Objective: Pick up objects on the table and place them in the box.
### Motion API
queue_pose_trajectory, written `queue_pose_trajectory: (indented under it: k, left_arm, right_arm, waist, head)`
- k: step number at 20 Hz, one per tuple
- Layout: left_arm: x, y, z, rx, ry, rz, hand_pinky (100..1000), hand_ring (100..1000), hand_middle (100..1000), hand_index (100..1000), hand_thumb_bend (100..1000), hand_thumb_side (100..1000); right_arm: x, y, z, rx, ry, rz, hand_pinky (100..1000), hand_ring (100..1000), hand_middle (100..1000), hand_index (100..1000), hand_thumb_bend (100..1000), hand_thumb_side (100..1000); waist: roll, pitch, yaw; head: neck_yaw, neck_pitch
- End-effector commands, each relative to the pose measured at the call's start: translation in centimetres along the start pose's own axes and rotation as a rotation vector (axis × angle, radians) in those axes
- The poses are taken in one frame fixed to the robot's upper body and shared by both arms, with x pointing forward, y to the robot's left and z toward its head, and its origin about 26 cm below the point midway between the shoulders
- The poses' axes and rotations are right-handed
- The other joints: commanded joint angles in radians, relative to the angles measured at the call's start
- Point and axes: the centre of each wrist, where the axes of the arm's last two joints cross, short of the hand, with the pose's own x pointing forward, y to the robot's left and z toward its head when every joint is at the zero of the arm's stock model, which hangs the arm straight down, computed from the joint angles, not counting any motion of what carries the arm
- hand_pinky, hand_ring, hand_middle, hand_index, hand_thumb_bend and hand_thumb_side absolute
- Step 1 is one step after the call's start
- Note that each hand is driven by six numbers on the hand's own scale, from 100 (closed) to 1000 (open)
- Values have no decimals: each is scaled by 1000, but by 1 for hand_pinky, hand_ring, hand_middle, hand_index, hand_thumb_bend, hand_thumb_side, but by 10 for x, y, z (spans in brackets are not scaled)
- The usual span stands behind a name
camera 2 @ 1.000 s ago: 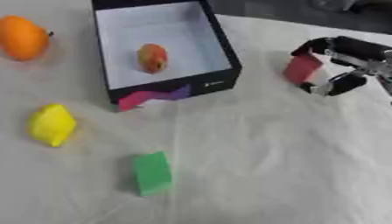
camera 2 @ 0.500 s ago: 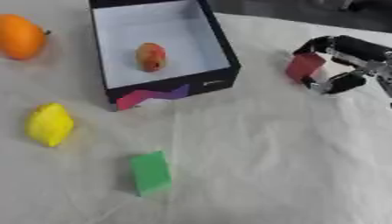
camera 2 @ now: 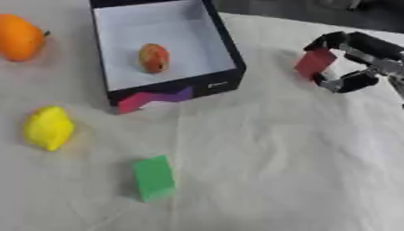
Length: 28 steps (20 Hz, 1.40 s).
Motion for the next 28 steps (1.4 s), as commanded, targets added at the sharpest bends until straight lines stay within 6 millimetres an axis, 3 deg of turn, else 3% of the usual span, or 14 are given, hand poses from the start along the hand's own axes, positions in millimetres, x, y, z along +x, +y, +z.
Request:
queue_pose_trajectory:
  k: [1, 8, 14, 20, 28]
  left_arm:
    - [5, 4, 0, -3, -18, -19, 874, 739, 593, 717, 100, 867]
    - [1, 6, 4, -3, 2, -22, 876, 739, 593, 717, 100, 859]
    - [-1, 4, 5, -21, 14, -12, 877, 740, 593, 716, 100, 851]
    - [-1, -2, 2, -49, 12, 14, 878, 741, 593, 716, 100, 851]
    - [2, -6, -2, -71, -2, 32, 880, 741, 593, 716, 100, 851]
  right_arm:
    - [0, -30, -1, -54, -4, 35, 720, 712, 665, 806, 100, 220]
    - [14, -58, -36, -139, -78, 5, 714, 705, 655, 800, 143, 173]
    - [44, -74, -102, -167, -220, -36, 710, 700, 650, 800, 151, 131]
    - [77, -72, -161, -148, -323, -78, 710, 700, 652, 799, 166, 131]
    - [93, -56, -192, -134, -312, -91, 705, 697, 647, 796, 140, 128]
  waist:
    - [2, -34, -6]
    - [13, -72, -24]
    - [21, -109, -21]
    - [18, -125, 4]
    - [11, -119, 41]
  head:
    - [4, 10]
    - [5, 44]
    - [7, 64]
    - [-12, 71]
    - [-43, 68]
